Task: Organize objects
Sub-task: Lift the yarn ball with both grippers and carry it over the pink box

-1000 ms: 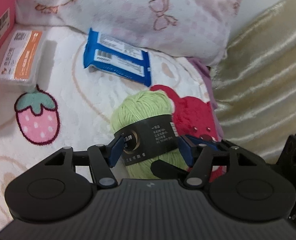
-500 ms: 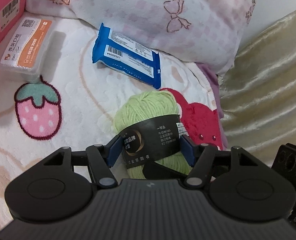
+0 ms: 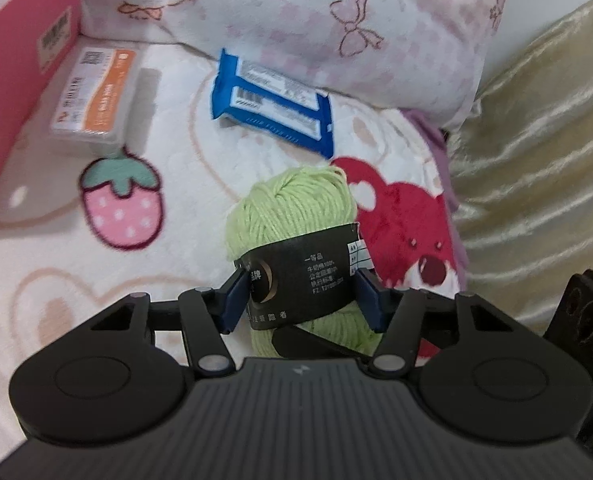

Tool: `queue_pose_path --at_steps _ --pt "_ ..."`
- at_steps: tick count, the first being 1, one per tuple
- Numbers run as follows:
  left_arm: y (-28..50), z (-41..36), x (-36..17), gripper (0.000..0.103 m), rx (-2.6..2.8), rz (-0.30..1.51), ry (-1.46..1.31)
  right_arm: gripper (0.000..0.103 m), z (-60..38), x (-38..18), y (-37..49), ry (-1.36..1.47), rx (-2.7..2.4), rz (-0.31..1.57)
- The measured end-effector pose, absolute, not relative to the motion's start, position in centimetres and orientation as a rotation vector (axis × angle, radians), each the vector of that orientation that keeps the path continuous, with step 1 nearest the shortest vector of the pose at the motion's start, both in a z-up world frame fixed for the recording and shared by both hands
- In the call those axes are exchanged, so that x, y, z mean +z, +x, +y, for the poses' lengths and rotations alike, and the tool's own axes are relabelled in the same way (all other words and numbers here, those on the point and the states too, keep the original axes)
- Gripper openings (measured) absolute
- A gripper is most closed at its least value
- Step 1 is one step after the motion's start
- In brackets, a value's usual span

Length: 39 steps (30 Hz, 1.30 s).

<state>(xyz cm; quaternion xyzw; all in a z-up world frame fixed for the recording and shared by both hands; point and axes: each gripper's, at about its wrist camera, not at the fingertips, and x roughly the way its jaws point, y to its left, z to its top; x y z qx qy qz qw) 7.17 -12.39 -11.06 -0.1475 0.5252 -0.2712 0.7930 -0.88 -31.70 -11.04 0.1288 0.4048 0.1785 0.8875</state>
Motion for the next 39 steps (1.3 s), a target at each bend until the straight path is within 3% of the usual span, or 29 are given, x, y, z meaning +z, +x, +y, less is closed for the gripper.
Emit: queue_pose_path --at_steps 19,24,39 --pt "2.5 -4.8 -4.4 0.054 -0.68 1.152 -0.216 0.063 -24.2 -4.5 -5.1 0.049 0.51 0.848" --pt "1.9 -2.7 -2.8 0.054 -0.699 1.164 -0.246 0.063 -22.7 -1.9 -4.6 0.046 0.538 0.926" --pt "2.4 4.3 2.3 0.054 -0.651 1.107 -0.223 0.063 -15.4 2.5 -2.9 -0.099 0.631 0.876"
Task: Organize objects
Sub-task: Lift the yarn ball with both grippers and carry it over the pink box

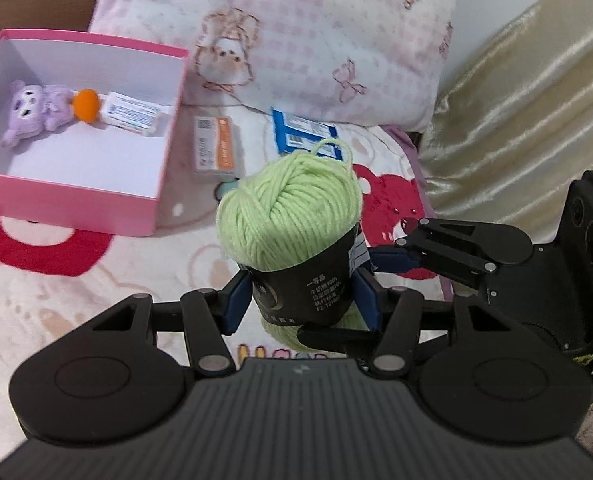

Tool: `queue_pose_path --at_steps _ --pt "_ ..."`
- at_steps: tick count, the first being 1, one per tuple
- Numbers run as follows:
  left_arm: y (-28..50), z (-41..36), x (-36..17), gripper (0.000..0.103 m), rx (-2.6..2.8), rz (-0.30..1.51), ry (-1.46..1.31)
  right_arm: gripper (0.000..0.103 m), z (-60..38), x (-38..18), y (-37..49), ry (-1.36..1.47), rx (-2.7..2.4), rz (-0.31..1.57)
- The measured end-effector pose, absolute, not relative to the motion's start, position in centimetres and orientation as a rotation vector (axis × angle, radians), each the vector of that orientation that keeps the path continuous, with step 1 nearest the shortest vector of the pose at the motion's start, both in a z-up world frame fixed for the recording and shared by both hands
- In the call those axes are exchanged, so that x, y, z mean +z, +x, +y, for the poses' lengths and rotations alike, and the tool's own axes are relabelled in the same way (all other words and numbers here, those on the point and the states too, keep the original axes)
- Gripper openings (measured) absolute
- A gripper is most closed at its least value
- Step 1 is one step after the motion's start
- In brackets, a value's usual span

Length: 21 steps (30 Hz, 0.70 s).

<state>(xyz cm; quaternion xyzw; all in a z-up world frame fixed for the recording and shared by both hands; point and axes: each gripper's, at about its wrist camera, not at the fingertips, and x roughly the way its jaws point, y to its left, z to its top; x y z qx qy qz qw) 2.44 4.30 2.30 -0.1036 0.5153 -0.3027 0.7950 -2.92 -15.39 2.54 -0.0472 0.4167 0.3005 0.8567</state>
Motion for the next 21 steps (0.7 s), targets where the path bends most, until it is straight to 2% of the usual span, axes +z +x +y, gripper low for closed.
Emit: queue_pose_path --at_steps 12,21 --pt "4.9 9.5 7.6 0.056 -0.54 1.057 -0.243 0.063 -9.9 7.2 0.6 -0.218 0.708 0.789" --pt "8.8 13.0 7.3 0.057 -0.437 1.036 -0.378 0.062 -6.8 7.2 6.0 -0.274 0.74 0.774"
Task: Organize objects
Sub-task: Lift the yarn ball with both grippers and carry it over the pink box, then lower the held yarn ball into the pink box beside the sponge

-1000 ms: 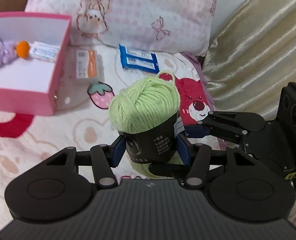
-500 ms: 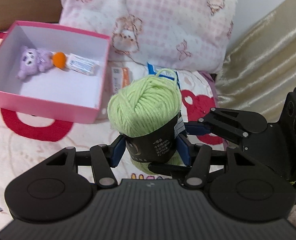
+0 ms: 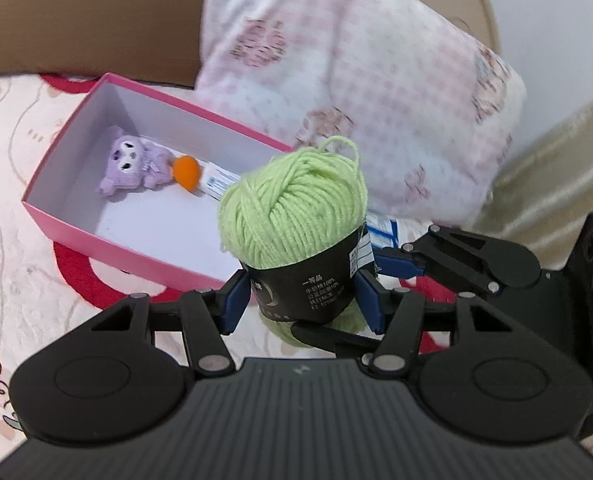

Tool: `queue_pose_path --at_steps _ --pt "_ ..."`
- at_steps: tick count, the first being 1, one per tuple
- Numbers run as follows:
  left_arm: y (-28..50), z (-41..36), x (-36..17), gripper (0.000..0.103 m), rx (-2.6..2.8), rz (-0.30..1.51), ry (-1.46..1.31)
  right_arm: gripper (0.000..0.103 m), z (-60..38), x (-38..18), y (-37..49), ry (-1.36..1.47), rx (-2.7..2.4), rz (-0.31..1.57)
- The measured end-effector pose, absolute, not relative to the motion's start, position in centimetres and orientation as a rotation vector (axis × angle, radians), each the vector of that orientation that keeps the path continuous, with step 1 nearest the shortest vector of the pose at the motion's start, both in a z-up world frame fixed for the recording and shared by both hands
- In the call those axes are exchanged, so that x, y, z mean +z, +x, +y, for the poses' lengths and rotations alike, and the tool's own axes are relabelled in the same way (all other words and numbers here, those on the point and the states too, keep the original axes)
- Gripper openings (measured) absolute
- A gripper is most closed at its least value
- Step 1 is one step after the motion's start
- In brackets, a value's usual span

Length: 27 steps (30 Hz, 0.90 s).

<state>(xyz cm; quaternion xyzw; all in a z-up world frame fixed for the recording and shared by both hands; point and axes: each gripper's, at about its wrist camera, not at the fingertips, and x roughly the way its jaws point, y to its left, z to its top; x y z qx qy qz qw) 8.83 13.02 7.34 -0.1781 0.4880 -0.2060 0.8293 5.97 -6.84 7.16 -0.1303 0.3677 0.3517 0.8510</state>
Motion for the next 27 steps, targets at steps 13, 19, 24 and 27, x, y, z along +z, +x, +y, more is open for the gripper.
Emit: queue_pose_path --at_steps 13,19,24,27 --pt "16.3 18.1 0.5 0.056 -0.312 1.077 -0.606 0.059 -3.2 2.6 15.4 -0.294 0.799 0.903" --pt "18.5 18.4 -2.5 0.056 -0.273 1.118 -0.612 0.059 -2.3 -0.4 17.9 -0.289 0.809 0.959" --pt "19.8 18.4 -4.5 0.056 -0.258 1.155 -0.626 0.058 -1.8 -2.0 19.3 -0.311 0.818 1.001" --pt "20.3 18.2 -5.2 0.056 -0.273 1.188 -0.629 0.058 -2.1 -2.6 19.5 -0.318 0.826 1.02"
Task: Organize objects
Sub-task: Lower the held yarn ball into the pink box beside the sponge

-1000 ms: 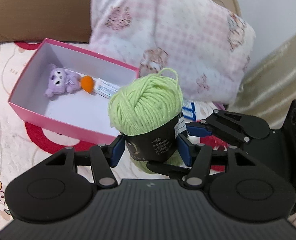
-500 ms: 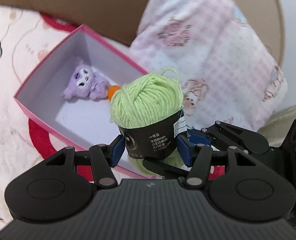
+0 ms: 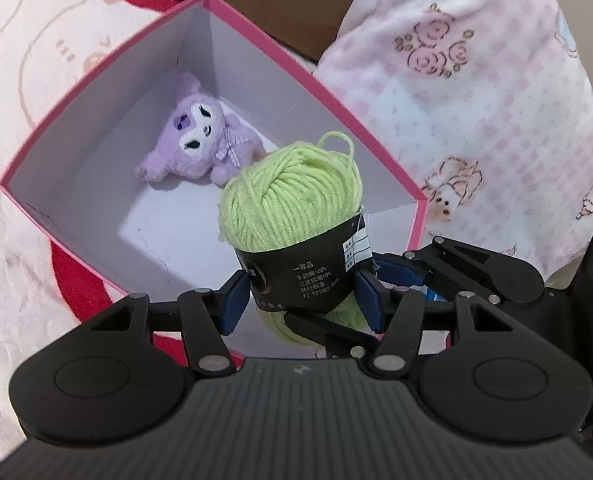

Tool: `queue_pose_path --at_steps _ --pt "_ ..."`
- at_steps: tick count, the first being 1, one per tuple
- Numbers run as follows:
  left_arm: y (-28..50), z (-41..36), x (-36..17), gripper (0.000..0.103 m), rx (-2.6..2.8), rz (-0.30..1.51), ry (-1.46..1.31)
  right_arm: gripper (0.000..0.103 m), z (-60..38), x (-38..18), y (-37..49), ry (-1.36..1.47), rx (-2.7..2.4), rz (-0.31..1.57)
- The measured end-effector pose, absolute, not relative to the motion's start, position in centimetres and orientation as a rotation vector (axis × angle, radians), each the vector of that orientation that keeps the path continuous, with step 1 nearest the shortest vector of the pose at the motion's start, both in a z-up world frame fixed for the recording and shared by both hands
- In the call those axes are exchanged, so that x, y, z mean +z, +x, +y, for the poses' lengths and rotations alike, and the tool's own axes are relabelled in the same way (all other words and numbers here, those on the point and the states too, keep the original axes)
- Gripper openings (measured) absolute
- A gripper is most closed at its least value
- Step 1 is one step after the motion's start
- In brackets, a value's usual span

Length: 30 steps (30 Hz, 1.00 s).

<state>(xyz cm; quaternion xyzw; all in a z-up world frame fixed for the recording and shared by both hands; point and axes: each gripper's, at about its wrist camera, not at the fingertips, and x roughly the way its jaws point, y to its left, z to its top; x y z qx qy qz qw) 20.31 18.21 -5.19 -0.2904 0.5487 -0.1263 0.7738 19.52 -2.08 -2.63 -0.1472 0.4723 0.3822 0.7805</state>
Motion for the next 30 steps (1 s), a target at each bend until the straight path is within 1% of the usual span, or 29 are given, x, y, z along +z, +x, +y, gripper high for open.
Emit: queue_pose_path --at_steps 8,14,21,26,30 --pt "21.6 17.0 -7.5 0.056 -0.301 1.25 -0.588 0.058 -1.9 -5.2 20.1 -0.403 0.823 1.044" --pt "22.5 17.0 -7.9 0.055 -0.315 1.272 -0.504 0.057 -1.2 -6.3 20.4 -0.426 0.815 1.047" --pt "22.5 17.3 -7.5 0.056 -0.29 1.212 -0.464 0.056 -0.7 -7.0 20.2 -0.502 0.845 1.087" --pt "22.9 16.1 -8.2 0.058 -0.27 1.181 -0.363 0.056 0.4 -6.9 20.1 -0.571 0.881 1.087" --pt "23.2 16.2 -8.4 0.058 -0.287 1.168 -0.381 0.057 0.2 -6.9 20.3 -0.625 0.902 1.098"
